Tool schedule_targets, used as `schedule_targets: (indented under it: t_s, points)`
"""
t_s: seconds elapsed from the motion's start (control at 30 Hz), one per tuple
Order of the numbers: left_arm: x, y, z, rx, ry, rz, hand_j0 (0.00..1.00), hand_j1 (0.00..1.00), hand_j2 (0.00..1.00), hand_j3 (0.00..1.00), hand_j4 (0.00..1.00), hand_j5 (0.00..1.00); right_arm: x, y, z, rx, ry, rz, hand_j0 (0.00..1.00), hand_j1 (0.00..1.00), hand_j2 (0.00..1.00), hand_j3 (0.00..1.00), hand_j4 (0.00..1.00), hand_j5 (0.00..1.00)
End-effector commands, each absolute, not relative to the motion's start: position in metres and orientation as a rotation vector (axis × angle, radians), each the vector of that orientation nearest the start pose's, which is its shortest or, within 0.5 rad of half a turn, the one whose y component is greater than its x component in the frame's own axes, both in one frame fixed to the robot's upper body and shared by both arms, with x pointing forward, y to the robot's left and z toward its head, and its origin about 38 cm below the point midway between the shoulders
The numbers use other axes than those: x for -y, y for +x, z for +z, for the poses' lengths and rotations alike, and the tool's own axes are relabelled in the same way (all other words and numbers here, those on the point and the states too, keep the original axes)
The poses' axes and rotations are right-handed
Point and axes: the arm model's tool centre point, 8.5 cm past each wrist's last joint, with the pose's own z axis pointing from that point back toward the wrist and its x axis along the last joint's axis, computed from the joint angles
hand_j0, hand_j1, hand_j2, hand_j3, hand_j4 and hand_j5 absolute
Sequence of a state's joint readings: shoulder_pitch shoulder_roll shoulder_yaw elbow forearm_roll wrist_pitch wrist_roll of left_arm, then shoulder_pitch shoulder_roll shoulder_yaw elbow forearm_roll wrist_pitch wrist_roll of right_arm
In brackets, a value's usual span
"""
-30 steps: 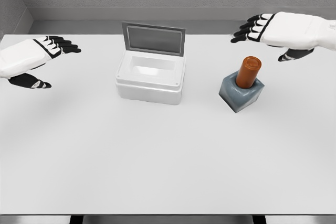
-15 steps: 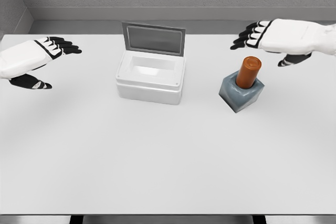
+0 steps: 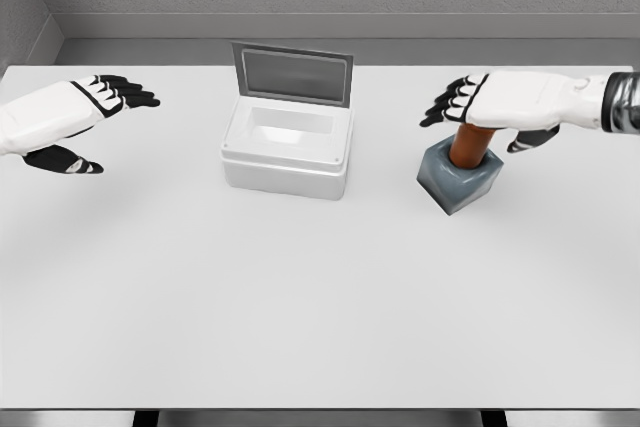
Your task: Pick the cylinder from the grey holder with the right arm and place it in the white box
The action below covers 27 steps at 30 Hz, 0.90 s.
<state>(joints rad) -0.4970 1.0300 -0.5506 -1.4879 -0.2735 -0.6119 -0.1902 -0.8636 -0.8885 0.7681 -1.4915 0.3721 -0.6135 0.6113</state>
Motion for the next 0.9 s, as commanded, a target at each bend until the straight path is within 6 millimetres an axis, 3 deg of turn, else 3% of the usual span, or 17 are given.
schedule_targets:
  t_s: [0.0,0.43,0.6,0.77,0.87]
  points:
    - [-0.371,0.405,0.241,1.622,0.522,-1.815,1.0,1.0,1.0,1.0,1.0,1.0,0.293,0.445,0.268,-1.748,0.634,-3.075,1.0,1.0,1.0,1.0,1.0,1.0]
    - [-0.371,0.404,0.24,1.623,0.52,-1.817,1.0,1.0,1.0,1.0,1.0,1.0,0.292,0.455,0.265,-1.754,0.654,-3.087,1.0,1.0,1.0,1.0,1.0,1.0]
    - [-0.371,0.405,0.24,1.621,0.52,-1.816,1.0,1.0,1.0,1.0,1.0,1.0,0.292,0.454,0.265,-1.748,0.652,-3.089,0.78,0.78,0.78,0.78,0.78,0.78]
    - [-0.371,0.405,0.24,1.624,0.521,-1.815,1.0,1.0,1.0,1.0,1.0,1.0,0.287,0.45,0.262,-1.721,0.624,-3.09,0.77,0.77,0.77,0.77,0.77,0.77]
    - [-0.37,0.405,0.24,1.625,0.519,-1.814,1.0,1.0,1.0,1.0,1.0,1.0,0.283,0.448,0.26,-1.711,0.607,-3.086,0.69,0.69,0.69,0.69,0.69,0.69]
